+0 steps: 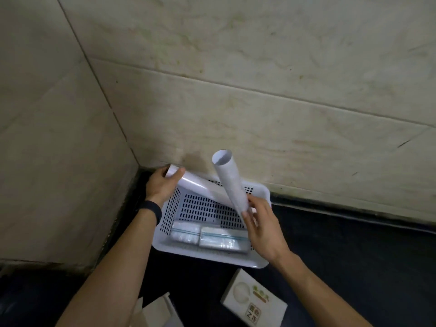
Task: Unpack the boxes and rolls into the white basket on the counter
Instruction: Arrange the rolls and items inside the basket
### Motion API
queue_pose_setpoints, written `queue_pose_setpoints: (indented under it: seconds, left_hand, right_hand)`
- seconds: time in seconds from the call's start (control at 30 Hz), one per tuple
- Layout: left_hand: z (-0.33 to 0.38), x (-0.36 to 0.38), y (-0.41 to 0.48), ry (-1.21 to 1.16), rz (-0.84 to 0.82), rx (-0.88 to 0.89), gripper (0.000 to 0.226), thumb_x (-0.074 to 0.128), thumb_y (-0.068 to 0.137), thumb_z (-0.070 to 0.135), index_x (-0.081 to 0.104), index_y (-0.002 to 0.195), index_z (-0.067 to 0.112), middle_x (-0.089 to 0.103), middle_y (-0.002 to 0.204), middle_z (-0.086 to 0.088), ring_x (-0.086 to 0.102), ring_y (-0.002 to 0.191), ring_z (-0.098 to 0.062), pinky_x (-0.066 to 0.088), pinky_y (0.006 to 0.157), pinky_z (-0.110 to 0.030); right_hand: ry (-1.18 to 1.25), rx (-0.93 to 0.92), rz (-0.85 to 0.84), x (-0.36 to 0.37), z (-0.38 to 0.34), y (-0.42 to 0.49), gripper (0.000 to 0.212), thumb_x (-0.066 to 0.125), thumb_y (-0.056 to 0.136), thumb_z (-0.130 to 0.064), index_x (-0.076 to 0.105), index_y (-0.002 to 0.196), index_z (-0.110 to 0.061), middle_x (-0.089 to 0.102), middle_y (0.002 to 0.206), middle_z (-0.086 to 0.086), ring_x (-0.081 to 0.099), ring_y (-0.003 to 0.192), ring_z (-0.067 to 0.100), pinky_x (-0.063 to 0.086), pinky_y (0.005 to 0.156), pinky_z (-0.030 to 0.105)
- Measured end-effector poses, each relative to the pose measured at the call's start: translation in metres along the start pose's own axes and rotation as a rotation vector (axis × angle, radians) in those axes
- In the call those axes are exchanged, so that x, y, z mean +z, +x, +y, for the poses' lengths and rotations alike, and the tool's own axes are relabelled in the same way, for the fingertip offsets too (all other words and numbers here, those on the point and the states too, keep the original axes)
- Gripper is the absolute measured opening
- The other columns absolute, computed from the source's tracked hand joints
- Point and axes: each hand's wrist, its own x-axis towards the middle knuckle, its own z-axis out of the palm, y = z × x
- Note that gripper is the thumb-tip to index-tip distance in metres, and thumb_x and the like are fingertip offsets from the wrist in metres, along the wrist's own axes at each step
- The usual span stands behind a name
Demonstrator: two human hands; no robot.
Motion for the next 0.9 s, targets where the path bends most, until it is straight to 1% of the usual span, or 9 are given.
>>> queue_pose_setpoints:
  seconds: [0.13, 0.2, 0.3, 0.4, 0.53, 0.67, 0.7, 0.8, 0.9]
  left_hand:
    - [0.012, -0.010, -0.015, -0.274, -0.132, -0.101, 0.058, 0.042, 0.091, 0.071, 0.058, 0.127, 0.028, 0.063, 0.117, 0.004, 0.060, 0.103, -0.017, 0.048, 0.089, -0.037]
    - [0.010, -0.017, -0.022, -0.417, -0.123, -0.107, 0.050, 0.036, 0.097, 0.062, 0.059, 0.128, 0.030, 0.062, 0.123, 0.005, 0.058, 0.109, -0.015, 0.044, 0.096, -0.039]
    - [0.002, -0.023, -0.036, -0.404, -0.179, -0.025, 0.033, 0.044, 0.098, 0.053, 0.066, 0.114, 0.034, 0.069, 0.113, 0.011, 0.061, 0.104, -0.009, 0.045, 0.092, -0.034]
    - [-0.014, -0.025, -0.038, -0.217, -0.214, 0.064, 0.041, 0.060, 0.093, 0.039, 0.059, 0.134, 0.036, 0.066, 0.130, 0.005, 0.063, 0.114, -0.011, 0.049, 0.098, -0.036]
    - [-0.032, -0.023, -0.035, 0.012, -0.149, 0.140, 0.060, 0.057, 0.098, 0.021, 0.034, 0.151, 0.038, 0.045, 0.151, 0.006, 0.044, 0.136, -0.015, 0.035, 0.115, -0.044]
    - [-0.031, -0.020, -0.035, 0.070, -0.103, 0.179, 0.057, 0.056, 0.099, 0.026, 0.035, 0.152, 0.033, 0.047, 0.150, 0.003, 0.045, 0.135, -0.018, 0.037, 0.113, -0.040]
    - [-0.030, -0.019, -0.036, 0.066, -0.084, 0.182, 0.056, 0.056, 0.099, 0.026, 0.036, 0.151, 0.030, 0.049, 0.147, 0.002, 0.047, 0.133, -0.018, 0.039, 0.109, -0.036]
    - [-0.030, -0.013, -0.040, 0.059, -0.001, 0.193, 0.050, 0.057, 0.099, 0.030, 0.043, 0.147, 0.024, 0.059, 0.135, -0.001, 0.056, 0.119, -0.019, 0.043, 0.094, -0.030]
    - [-0.034, -0.009, -0.041, 0.105, 0.088, 0.218, 0.049, 0.055, 0.098, 0.039, 0.046, 0.144, 0.027, 0.061, 0.132, -0.003, 0.059, 0.116, -0.024, 0.047, 0.095, -0.036]
  right_hand:
    - [-0.237, -0.095, -0.106, 0.023, 0.002, 0.026, 0.041, 0.049, 0.103, -0.016, 0.046, 0.143, -0.011, 0.053, 0.140, 0.010, 0.053, 0.119, 0.028, 0.047, 0.101, 0.040]
    - [-0.370, -0.083, -0.187, 0.037, 0.005, 0.035, 0.043, 0.045, 0.103, -0.016, 0.042, 0.146, -0.012, 0.049, 0.144, 0.011, 0.051, 0.121, 0.033, 0.048, 0.100, 0.046]
    - [-0.483, -0.092, -0.302, 0.053, 0.006, 0.039, 0.065, 0.047, 0.091, 0.007, 0.034, 0.151, -0.015, 0.041, 0.153, 0.008, 0.041, 0.128, 0.035, 0.048, 0.101, 0.046]
    - [-0.515, -0.125, -0.302, 0.059, 0.005, 0.037, 0.079, 0.047, 0.082, 0.015, 0.031, 0.154, -0.016, 0.035, 0.157, 0.006, 0.034, 0.136, 0.034, 0.045, 0.105, 0.043]
    - [-0.640, -0.120, -0.284, 0.052, 0.027, 0.028, 0.085, 0.059, 0.085, 0.004, 0.023, 0.156, -0.027, 0.030, 0.162, 0.008, 0.032, 0.145, 0.032, 0.031, 0.117, 0.043]
    - [-0.759, 0.065, -0.337, 0.021, 0.054, 0.031, 0.081, 0.055, 0.097, -0.041, 0.007, 0.159, -0.022, 0.008, 0.168, 0.004, 0.003, 0.155, 0.031, -0.007, 0.119, 0.058]
    - [-0.752, 0.091, -0.388, 0.016, 0.057, 0.034, 0.081, 0.051, 0.098, -0.047, 0.006, 0.160, -0.022, 0.006, 0.168, -0.001, -0.001, 0.155, 0.029, -0.006, 0.118, 0.060]
    - [-0.679, 0.115, -0.435, 0.015, 0.057, 0.034, 0.070, 0.042, 0.103, -0.046, 0.007, 0.159, -0.025, 0.014, 0.168, 0.002, 0.011, 0.153, 0.027, 0.028, 0.118, 0.057]
    - [-0.675, 0.165, -0.408, 0.020, 0.057, 0.028, 0.064, 0.032, 0.105, -0.049, 0.005, 0.159, -0.031, 0.010, 0.169, -0.002, 0.014, 0.152, 0.025, 0.032, 0.114, 0.054]
